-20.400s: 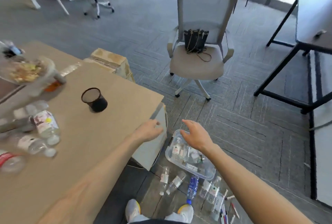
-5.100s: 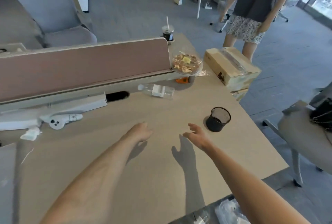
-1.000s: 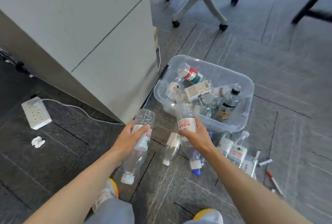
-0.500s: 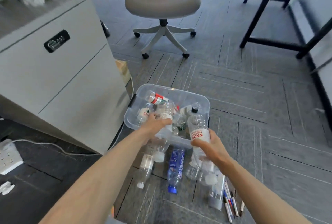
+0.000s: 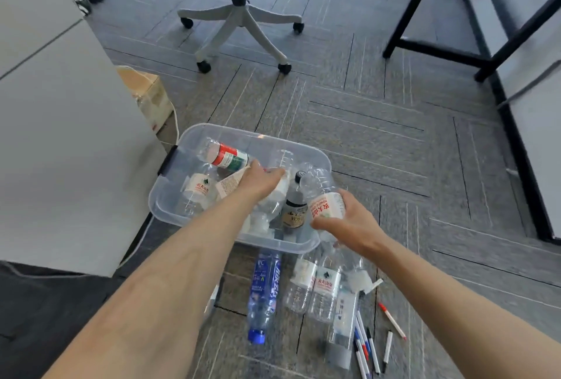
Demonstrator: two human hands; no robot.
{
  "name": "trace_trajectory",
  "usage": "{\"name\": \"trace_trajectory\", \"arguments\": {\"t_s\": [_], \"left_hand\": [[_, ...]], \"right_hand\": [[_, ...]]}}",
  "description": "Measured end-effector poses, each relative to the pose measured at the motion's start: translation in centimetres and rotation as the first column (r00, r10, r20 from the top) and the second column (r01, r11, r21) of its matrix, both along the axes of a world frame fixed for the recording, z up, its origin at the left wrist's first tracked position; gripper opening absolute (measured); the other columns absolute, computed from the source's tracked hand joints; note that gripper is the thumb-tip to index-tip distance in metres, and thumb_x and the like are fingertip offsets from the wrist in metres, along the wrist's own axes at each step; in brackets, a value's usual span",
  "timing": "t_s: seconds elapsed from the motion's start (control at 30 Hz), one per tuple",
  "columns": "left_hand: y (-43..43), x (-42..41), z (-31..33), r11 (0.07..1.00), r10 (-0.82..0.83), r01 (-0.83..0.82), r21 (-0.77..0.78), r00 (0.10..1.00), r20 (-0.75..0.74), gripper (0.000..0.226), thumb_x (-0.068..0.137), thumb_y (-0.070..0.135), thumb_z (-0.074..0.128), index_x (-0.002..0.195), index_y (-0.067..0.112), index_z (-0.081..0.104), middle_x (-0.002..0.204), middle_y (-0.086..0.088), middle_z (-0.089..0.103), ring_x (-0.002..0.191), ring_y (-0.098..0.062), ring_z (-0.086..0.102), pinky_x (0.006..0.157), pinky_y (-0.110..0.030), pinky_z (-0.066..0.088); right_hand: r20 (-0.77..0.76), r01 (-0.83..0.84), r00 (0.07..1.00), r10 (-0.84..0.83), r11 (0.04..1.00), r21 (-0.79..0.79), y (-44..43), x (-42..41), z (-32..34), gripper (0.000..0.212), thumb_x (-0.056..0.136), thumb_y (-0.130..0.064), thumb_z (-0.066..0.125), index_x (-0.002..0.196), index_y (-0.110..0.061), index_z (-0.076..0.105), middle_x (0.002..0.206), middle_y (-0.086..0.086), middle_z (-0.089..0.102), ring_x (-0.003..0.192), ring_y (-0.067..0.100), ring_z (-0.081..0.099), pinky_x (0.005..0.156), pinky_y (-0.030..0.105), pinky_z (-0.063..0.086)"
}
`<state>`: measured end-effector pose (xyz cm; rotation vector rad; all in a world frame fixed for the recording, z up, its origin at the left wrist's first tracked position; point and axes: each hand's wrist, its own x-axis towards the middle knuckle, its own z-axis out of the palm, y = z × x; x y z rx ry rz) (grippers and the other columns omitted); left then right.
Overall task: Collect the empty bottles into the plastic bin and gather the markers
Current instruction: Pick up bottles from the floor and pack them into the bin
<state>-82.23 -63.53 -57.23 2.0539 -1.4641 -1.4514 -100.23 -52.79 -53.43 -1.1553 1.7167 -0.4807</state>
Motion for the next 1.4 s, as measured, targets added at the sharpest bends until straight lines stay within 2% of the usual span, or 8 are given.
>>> {"name": "trace_trajectory", "arguments": {"t_s": [0.17, 0.37, 0.53, 0.63, 0.73, 1.03, 1.27, 1.4], "left_hand": [[1.4, 3.2, 1.6, 0.997, 0.038, -0.034, -0.065, 0.997, 0.065, 0.06, 0.097, 0.037, 0.047, 0.149, 0.012, 0.029, 0.148, -0.01, 0.042, 0.129, -0.032, 0.046, 0.1, -0.038, 0.04], [4.0, 9.1, 5.3, 0.995, 0.072, -0.063, -0.081, 0.991, 0.115, 0.053, 0.098, 0.036, 0.046, 0.146, 0.017, 0.035, 0.139, -0.008, 0.053, 0.121, -0.03, 0.054, 0.091, -0.034, 0.042], [5.5, 12.0, 8.2, 0.994, 0.079, -0.066, -0.085, 0.984, 0.158, 0.052, 0.098, 0.036, 0.046, 0.144, 0.015, 0.035, 0.136, -0.006, 0.052, 0.106, -0.023, 0.052, 0.083, -0.029, 0.036], [5.4, 12.7, 9.2, 0.992, 0.081, -0.065, -0.107, 0.984, 0.159, 0.054, 0.096, 0.039, 0.047, 0.145, 0.018, 0.035, 0.14, -0.005, 0.05, 0.117, -0.024, 0.052, 0.09, -0.029, 0.039], [5.0, 12.7, 9.7, 0.991, 0.075, -0.057, -0.125, 0.986, 0.148, 0.055, 0.095, 0.041, 0.048, 0.144, 0.019, 0.037, 0.143, -0.005, 0.049, 0.126, -0.027, 0.049, 0.101, -0.036, 0.04], [5.3, 12.1, 11.9, 0.992, 0.023, -0.003, -0.124, 0.986, 0.162, 0.054, 0.098, 0.041, 0.046, 0.146, 0.018, 0.035, 0.145, -0.004, 0.046, 0.127, -0.023, 0.048, 0.09, -0.029, 0.035], [9.9, 12.2, 15.1, 0.992, 0.033, -0.016, -0.128, 0.991, 0.133, 0.052, 0.099, 0.039, 0.045, 0.145, 0.018, 0.038, 0.148, -0.004, 0.044, 0.131, -0.022, 0.045, 0.09, -0.028, 0.034], [13.2, 12.7, 15.2, 0.994, 0.009, 0.007, -0.105, 0.988, 0.154, 0.056, 0.099, 0.044, 0.045, 0.145, 0.015, 0.039, 0.148, -0.005, 0.044, 0.132, -0.023, 0.044, 0.097, -0.031, 0.035]], "right_hand": [[-0.001, 0.029, 1.0, -0.029, 0.999, -0.02, -0.7, 1.8, 0.2, 0.084, 0.074, -0.029, 0.078, 0.143, -0.028, 0.03, 0.102, 0.0, 0.06, 0.087, 0.021, 0.067, 0.07, 0.038, 0.061], [-0.008, 0.067, 0.998, -0.068, 0.988, -0.14, -1.2, 5.0, 2.7, 0.068, 0.081, -0.026, 0.074, 0.136, -0.024, 0.034, 0.093, -0.005, 0.058, 0.075, 0.008, 0.06, 0.056, 0.021, 0.047], [-0.058, 0.107, 0.99, -0.128, 0.956, -0.274, -2.1, 6.3, 3.8, 0.067, 0.075, -0.02, 0.075, 0.13, -0.02, 0.037, 0.09, 0.0, 0.063, 0.074, 0.013, 0.063, 0.064, 0.032, 0.055], [-0.123, 0.066, 0.986, -0.114, 0.937, -0.343, -2.3, 6.6, 3.2, 0.069, 0.071, -0.02, 0.077, 0.125, -0.018, 0.035, 0.096, 0.006, 0.061, 0.075, 0.017, 0.064, 0.064, 0.039, 0.058], [-0.133, 0.096, 0.979, -0.155, 0.924, -0.37, -2.5, 6.9, 1.9, 0.073, 0.069, -0.021, 0.08, 0.125, -0.017, 0.033, 0.101, 0.007, 0.058, 0.079, 0.018, 0.062, 0.068, 0.036, 0.057], [-0.121, 0.182, 0.967, -0.224, 0.94, -0.29, -1.4, 6.7, 0.1, 0.107, 0.072, -0.038, 0.081, 0.152, -0.014, 0.013, 0.142, 0.013, 0.044, 0.127, 0.029, 0.047, 0.105, 0.046, 0.042], [-0.208, 0.016, 0.976, -0.069, 0.969, -0.247, 0.9, 6.4, 5.9, 0.069, 0.084, -0.032, 0.067, 0.144, -0.012, 0.039, 0.141, 0.009, 0.051, 0.126, 0.026, 0.051, 0.1, 0.039, 0.041], [-0.188, -0.081, 0.981, 0.036, 0.968, -0.236, 3.4, 7.7, 7.3, 0.065, 0.086, -0.03, 0.066, 0.143, -0.009, 0.043, 0.141, 0.01, 0.053, 0.127, 0.025, 0.051, 0.101, 0.036, 0.04]]}}
